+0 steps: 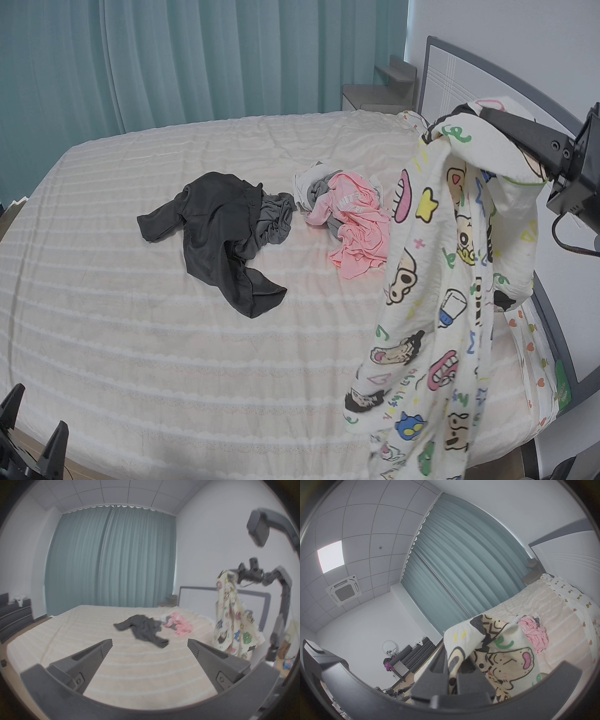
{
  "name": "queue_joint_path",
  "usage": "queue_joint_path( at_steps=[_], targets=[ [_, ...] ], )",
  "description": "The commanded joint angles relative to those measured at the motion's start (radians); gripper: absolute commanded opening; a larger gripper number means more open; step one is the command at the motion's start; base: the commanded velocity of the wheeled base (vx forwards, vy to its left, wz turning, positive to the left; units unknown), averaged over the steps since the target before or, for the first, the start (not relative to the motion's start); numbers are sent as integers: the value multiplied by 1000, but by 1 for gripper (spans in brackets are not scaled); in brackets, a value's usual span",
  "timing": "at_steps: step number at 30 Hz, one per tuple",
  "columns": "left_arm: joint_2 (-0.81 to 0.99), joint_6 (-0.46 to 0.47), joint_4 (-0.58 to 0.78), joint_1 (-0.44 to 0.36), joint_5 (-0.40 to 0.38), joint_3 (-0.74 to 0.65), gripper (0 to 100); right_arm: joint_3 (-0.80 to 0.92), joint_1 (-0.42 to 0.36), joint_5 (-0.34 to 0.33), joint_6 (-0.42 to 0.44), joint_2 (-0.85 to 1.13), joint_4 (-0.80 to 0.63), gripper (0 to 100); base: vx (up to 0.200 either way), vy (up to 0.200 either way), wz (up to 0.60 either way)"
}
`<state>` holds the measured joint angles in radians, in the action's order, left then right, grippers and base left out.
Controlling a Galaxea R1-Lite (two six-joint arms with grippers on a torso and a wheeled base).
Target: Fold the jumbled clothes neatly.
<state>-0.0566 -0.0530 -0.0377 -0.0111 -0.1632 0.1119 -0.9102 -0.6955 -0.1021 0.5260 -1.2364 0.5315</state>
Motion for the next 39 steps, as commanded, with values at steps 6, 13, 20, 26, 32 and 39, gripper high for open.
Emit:
queue_joint_path(
  at_steps=[6,13,20,26,32,39],
  targets=[
    [-502,-70,19,-70,-533,252,100,-93,-61,-19,-18,-133,1,0,0,0,0],
    [-724,-54,-61,-230,-549,252,100,-322,-76,82,-15,-310,-68,0,0,0,0],
    [-1016,-45,-334,-326,-434,226,100,-503,-170,210,-7,-422,-150,0,0,0,0],
    [-1051,-137,-361,-550,-426,213,100,-556,-225,222,-7,-433,-162,0,0,0,0],
    [-1149,-228,-493,-649,-411,221,100,-565,-243,222,-6,-416,-186,0,0,0,0],
    [-1407,-231,-792,-653,-277,219,100,-604,-286,223,-6,-414,-220,0,0,0,0]
  ],
)
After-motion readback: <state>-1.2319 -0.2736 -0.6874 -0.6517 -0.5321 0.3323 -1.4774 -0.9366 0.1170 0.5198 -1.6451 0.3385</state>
